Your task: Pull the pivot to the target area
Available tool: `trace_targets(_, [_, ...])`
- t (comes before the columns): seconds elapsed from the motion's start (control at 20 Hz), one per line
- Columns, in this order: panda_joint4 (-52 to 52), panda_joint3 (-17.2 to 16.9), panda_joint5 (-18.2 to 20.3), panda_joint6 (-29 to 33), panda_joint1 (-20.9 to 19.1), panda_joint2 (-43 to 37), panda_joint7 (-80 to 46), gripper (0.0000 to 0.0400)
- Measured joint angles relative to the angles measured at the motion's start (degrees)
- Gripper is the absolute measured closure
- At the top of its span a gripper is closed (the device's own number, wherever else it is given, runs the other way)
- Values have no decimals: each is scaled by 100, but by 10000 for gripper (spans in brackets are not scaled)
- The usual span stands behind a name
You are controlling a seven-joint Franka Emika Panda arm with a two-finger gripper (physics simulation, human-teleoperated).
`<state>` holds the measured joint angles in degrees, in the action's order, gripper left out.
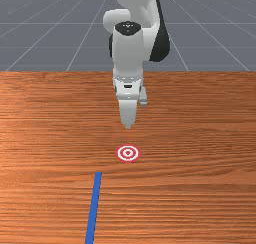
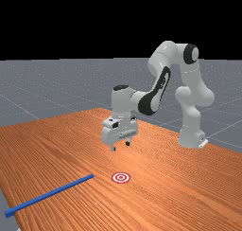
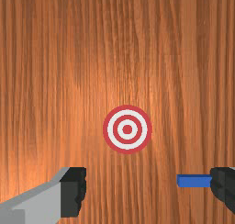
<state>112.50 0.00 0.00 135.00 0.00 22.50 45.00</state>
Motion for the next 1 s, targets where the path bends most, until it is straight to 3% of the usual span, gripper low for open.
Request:
trace_targets(0.05, [-26,0,1,-220,0,-104,0,157])
trace_targets(0.1, [-89,-1,1,-439,0,-253,0,252])
trace_targets(0.15, [-169,-1,1,-659,-1,-397,0,310])
trace_targets(0.25, [-374,-1,1,-1110,0,-651,0,367])
trace_targets(0.3, [-442,0,0,-1158,0,-687,0,223])
trace_targets(0.35, [-468,-1,1,-1190,-1,-682,4,135])
trace_targets(0.45, [-420,-10,4,-1116,0,-707,-49,50])
trace_targets(0.6, [-346,-8,3,-999,-12,-743,10,11])
trace_targets(0.75, [-401,-37,-143,-1072,28,-701,-103,3])
trace_targets(1.0, [-379,-7,-43,-1033,-1,-678,34,0])
